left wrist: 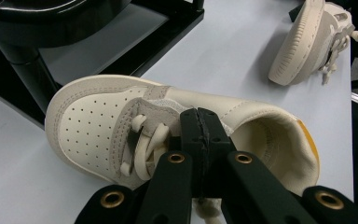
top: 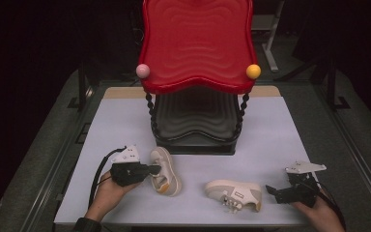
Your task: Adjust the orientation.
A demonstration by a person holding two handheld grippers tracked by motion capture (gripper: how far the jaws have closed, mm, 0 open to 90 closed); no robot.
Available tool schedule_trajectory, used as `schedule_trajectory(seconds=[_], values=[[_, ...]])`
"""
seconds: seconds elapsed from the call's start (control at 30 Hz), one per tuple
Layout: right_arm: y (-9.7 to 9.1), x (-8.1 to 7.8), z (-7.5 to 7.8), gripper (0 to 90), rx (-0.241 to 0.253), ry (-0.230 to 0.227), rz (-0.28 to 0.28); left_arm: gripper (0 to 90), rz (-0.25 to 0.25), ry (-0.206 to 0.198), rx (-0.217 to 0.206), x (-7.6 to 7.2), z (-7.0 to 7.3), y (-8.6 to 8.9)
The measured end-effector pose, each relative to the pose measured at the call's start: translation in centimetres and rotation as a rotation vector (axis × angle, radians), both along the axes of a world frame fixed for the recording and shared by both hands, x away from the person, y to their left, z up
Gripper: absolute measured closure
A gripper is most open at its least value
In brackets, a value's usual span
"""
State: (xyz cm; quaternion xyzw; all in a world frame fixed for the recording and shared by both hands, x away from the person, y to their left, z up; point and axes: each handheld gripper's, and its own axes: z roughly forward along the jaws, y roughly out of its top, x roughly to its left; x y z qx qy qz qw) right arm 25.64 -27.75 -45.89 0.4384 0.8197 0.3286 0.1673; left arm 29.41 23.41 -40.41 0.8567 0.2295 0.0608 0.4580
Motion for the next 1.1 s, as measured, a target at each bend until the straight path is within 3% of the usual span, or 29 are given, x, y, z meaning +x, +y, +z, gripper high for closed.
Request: schedule_trajectory(seconds=[0.53, 0.73, 0.97, 1.1], values=[[0.0, 0.0, 0.0, 0.0, 0.003, 0.0, 0.0, 90.0, -0.024, 0.0, 0.003, 1.0, 0.1, -2.4], [0.0, 0.0, 0.0, 0.0, 0.003, -0.001, 0.001, 90.0, -0.047, -0.015, 0.026, 1.2, 0.2, -4.6], [0.0, 0.0, 0.0, 0.0, 0.003, -0.001, 0.001, 89.9, -0.039, -0.015, 0.015, 1.1, 0.6, -4.6], [0.0, 0.0, 0.0, 0.0, 0.003, -0.002, 0.001, 88.4, -0.023, -0.008, -0.016, 0.9, 1.1, -4.2]])
